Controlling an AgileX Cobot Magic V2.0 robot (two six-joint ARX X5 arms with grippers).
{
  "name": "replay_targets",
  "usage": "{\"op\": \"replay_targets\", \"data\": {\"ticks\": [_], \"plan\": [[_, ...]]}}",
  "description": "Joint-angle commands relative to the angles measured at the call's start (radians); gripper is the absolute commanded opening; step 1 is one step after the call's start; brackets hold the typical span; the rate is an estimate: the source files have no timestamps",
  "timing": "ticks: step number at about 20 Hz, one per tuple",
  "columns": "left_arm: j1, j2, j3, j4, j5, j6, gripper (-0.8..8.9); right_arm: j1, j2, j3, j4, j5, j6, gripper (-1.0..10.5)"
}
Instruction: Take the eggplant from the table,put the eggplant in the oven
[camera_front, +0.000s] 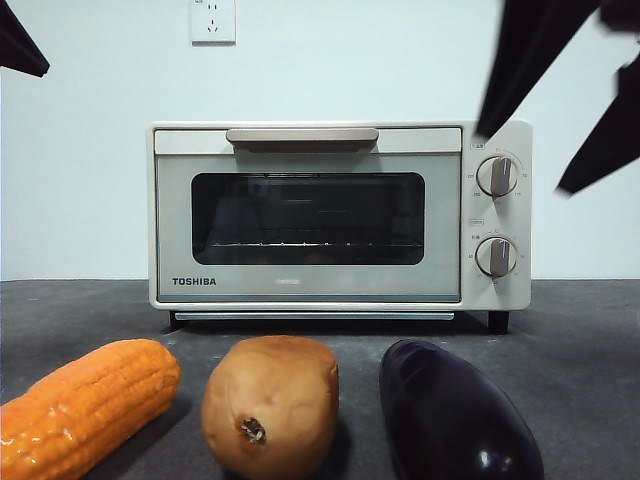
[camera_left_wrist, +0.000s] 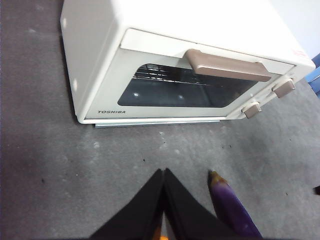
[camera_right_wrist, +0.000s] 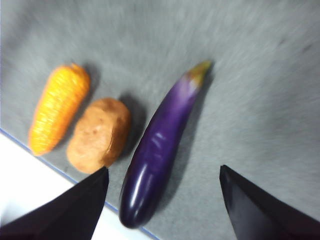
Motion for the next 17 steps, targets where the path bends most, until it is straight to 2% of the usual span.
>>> {"op": "replay_targets", "data": {"ticks": [1,3,8,17], "plan": [[-0.009,0.006,0.023,0.008,0.004,0.012,0.04,0.061,0.099,0.016,0.046,0.071,0.077,3.6],[-0.014,0.006,0.023,0.008,0.004,0.012,0.04,0.092,0.183,0.016,0.085,0.099,0.078,3.6],[-0.016,0.006,0.023,0.008,0.004,0.013,0.04,0.121,0.356,0.016,0.167,0.094,0.097,3.6],[-0.016,0.006,0.023,0.008,0.004,0.021,0.04,0.134,0.511,0.016,0.271,0.064,0.121,3.6]]}}
